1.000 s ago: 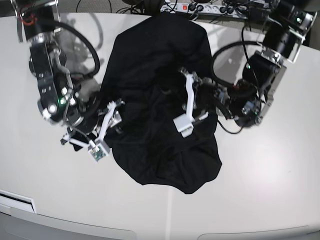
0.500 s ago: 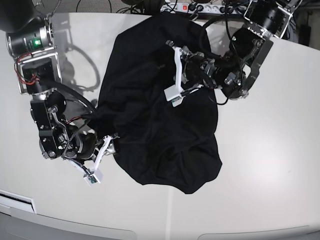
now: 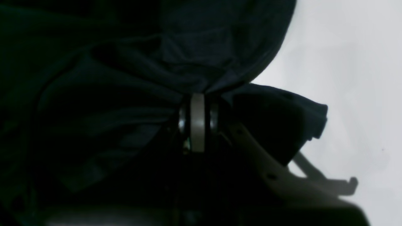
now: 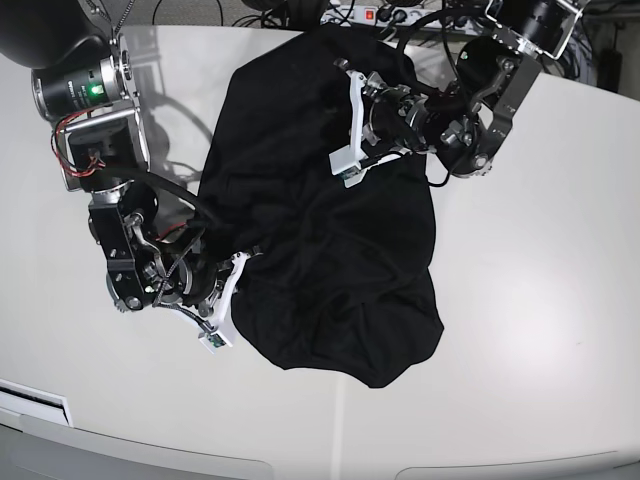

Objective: Layout the t-shirt on the table in an organized manner, then fold the t-shirt properly
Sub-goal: 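Drag the t-shirt with both grippers, spreading it across the table, then release with the left gripper and regrasp the t-shirt at another edge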

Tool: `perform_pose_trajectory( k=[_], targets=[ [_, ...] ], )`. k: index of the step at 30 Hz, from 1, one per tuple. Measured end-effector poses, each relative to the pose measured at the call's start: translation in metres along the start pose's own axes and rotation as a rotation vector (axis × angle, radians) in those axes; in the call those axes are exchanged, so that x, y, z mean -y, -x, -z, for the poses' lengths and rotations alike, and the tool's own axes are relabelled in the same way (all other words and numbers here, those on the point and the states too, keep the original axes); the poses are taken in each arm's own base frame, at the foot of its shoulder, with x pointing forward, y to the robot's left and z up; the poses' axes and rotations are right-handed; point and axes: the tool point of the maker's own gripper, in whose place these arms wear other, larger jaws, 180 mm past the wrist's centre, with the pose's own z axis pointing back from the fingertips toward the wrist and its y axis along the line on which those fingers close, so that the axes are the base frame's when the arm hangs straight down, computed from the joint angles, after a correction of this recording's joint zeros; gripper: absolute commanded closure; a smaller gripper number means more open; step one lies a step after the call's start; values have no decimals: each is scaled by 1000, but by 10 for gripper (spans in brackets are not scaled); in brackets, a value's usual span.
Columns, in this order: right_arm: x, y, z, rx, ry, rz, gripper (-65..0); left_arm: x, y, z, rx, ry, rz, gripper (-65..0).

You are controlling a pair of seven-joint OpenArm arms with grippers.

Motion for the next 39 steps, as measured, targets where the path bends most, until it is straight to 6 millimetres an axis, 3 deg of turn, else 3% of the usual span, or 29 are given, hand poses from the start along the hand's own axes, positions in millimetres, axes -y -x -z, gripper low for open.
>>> perform_pose_trajectory(
  k=[4,9,13,19,27,30,34,36,39],
  targets=[
    [0,-24,-25,60,-52,-28,0,-10,3,-3,-15,-53,45,0],
    [15,-52,-81,177,-7,-122,0,-33,18,-21,-27,-101,34,0],
    [26,-59,-125,273,69,-139,0,-54,24,-38,-49,-155,46,0],
    [61,-36,-168,294,202,-45,0,-108,26,-82,-122,-333,86,0],
    [123,30,-208,231,382,294,0,-159,5,-149,-125,-506,125,0],
    [120,34,-224,272,311,305,0,-182,-15,-187,-77,-609,105,0],
    [105,18,-243,395,173,281,0,-202,-34,-232,5,-716,4,0],
    [104,17,-244,399,170,259,0,-193,-43,-231,43,-647,-10,0],
    [100,16,-239,388,158,241,0,-172,-44,-212,61,-514,-35,0]
  ],
)
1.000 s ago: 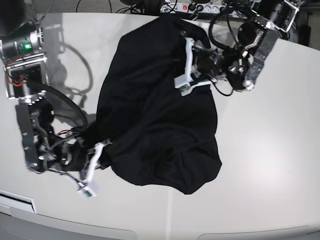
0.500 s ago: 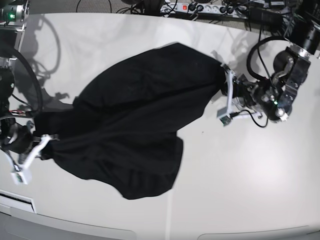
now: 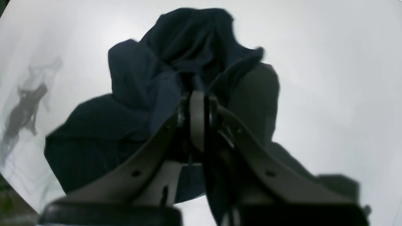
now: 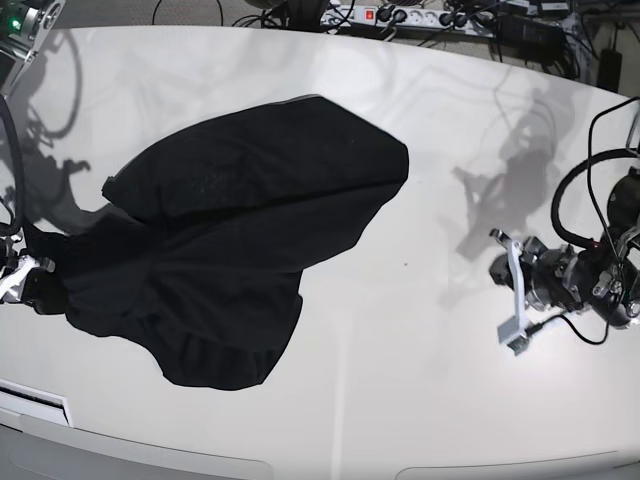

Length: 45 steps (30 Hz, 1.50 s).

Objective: Layout the t-shirt on the table in an organized manner, then fold the t-shirt properly
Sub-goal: 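Release with the left gripper and regrasp the t-shirt at another edge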

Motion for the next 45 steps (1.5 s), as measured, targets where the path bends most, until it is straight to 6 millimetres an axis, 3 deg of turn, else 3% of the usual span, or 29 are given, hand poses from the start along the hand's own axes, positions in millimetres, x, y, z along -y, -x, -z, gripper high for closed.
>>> perform_pose_trajectory(
  k=[4,8,11,16,20,24,29,36,45],
  targets=[
    [-5,2,4,-15,-15,-13,0,38,7,7,23,180,22,0],
    [-16,6,11,-23,-48,-37,0,103,35,13,-2,460,40,0],
    [-22,8,15,-14,-67,-26,0,144,50,26,-21,569,13,0],
    [-29,8,19,1,-89,-33,0,193,37,38,74,684,-82,0],
    [-31,9,21,0,-92,-33,0,206,24,40,213,719,-269,0],
    [-24,10,21,-2,-57,-38,0,215,26,42,326,735,-497,0],
    [-25,8,21,7,-58,-38,0,199,26,32,488,671,-709,0],
    [-35,12,28,-20,-89,-61,0,187,70,61,284,450,-814,0],
    [-56,25,43,-88,-139,-127,0,203,79,68,243,446,-847,0]
  ],
)
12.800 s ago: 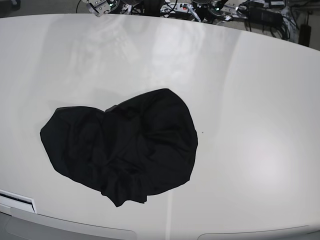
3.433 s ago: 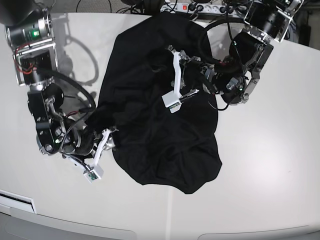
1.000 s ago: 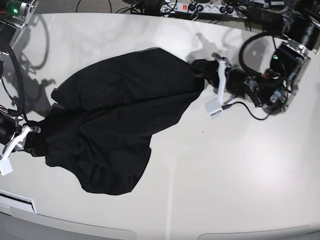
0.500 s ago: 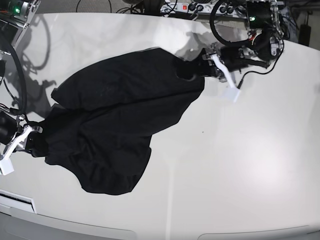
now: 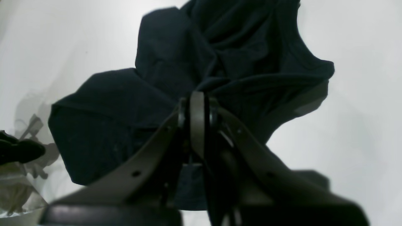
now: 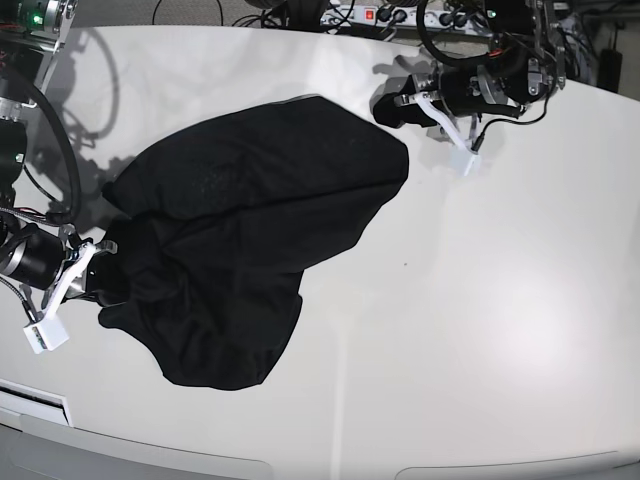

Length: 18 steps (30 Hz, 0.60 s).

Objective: Layout the t-shirt on the table in an organized manner, then fold the t-shirt properly
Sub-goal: 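Release with the left gripper and regrasp the t-shirt at another edge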

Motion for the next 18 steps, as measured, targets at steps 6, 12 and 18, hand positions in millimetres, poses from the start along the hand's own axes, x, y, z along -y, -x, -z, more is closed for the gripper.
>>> perform_pose_trajectory(
  k=[6,12,18],
  targets=[
    [1,-6,-1,14,4,-6,0,13,0,11,-4,24,21,-347],
    [4,-5,-3,10,10,-11,0,14,0,22,-1,-24,34,-404],
    [9,-5,-7,2,23,-21,0,20,-1,36,21,-34,54,-400]
  ],
)
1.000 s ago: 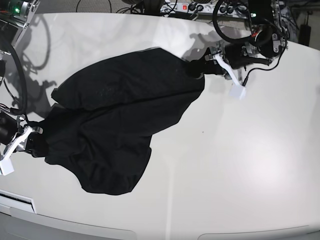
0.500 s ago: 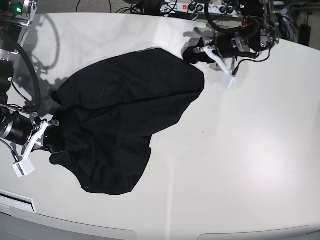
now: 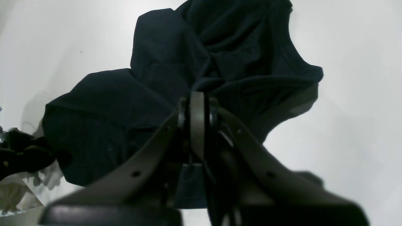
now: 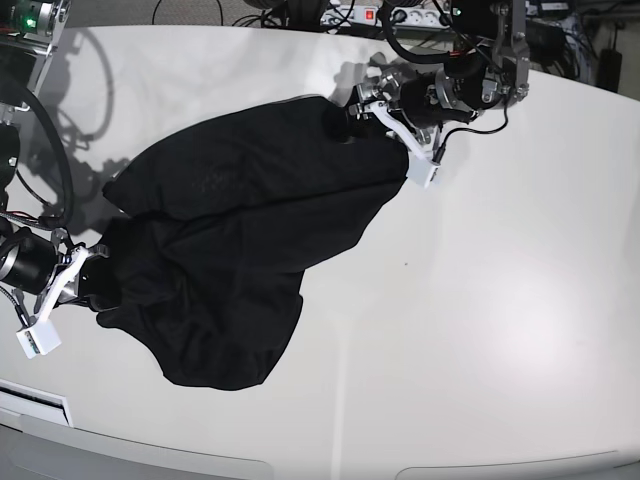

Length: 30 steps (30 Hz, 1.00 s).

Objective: Layout the t-shirt on the table in an organized manner, then fold the t-shirt properly
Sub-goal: 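Release with the left gripper and regrasp the t-shirt at another edge, then lift the t-shirt with both grippers, stretch it apart and lay it flat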

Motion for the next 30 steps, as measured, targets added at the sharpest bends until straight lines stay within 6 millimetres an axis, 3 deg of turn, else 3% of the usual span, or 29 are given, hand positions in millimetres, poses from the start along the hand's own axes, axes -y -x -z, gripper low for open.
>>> perform_pose_trajectory(
  k=[2,5,10,15,20,24,30],
  targets=[
    [2,0,-1,-3,5,-4,0,1,3,3,-11,-10,-9,-309],
    [5,0,-4,-7,12,-10,0,-5,8,5,-38,-52,-10,0],
    [11,-2,-10,-12,25,-23,0,-7,-4,4,-44,-61,19,0],
    [17,-20,-23,38,14,-28,0,-19,-72,-18,40,-98,156,0],
    [30,-26,-41,55,35,-28,0,-32,-131,-62,119,-227,365,0],
    [31,-32,-53,69,13,-44,0,-31,-183,-105,190,-316,559,0],
    [23,-34,-57,71,-44,-38,0,-44,-266,-192,281,-526,753,0]
  ],
)
